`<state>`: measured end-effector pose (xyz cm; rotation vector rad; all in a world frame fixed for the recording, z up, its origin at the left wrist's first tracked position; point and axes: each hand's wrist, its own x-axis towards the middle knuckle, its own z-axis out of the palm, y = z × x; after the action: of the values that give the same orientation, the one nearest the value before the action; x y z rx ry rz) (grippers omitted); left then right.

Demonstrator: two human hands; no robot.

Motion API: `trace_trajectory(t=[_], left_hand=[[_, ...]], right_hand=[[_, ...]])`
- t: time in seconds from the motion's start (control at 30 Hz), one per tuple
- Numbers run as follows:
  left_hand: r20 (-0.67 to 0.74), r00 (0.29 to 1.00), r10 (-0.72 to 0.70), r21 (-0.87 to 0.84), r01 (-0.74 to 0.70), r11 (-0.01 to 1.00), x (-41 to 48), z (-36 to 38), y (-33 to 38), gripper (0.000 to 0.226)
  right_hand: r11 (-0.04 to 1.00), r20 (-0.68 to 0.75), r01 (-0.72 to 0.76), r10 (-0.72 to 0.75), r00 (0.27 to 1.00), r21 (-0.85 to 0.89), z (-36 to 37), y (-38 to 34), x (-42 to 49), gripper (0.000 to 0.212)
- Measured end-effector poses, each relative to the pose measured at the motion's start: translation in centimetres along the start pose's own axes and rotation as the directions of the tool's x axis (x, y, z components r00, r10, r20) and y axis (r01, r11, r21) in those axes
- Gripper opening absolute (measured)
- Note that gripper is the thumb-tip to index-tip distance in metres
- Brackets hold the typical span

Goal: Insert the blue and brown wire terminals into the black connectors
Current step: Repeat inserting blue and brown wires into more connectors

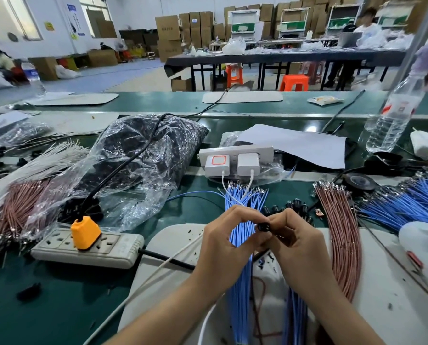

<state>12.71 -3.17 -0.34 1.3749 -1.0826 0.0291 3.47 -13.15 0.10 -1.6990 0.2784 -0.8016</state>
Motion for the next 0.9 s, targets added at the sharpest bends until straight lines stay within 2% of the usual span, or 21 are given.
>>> trace_trajectory(t=[0.23,0.63,0.9], left_hand=[[-0.004,1.000,-0.012,-0.012,0.012,1.000,-0.03,0.04,0.08,0.018],[0.003,1.000,-0.025,-0.047,0.025,0.999,0.03,0.03,0.53,0.019],[0.005,1.000,-0.026,-0.020,0.026,0.999,0.04,-0.09,0.52,0.026]], right_hand=[[1.000,0.006,-0.022,0.022,1.000,0.022,0.15,0.16,0.09,0.030],[0.999,-0.002,0.048,-0.048,0.999,0.017,0.41,0.16,0.10,0.039],[0.997,0.005,0.041,-0.042,0.999,0.060,0.32,0.23,0.08,0.036]])
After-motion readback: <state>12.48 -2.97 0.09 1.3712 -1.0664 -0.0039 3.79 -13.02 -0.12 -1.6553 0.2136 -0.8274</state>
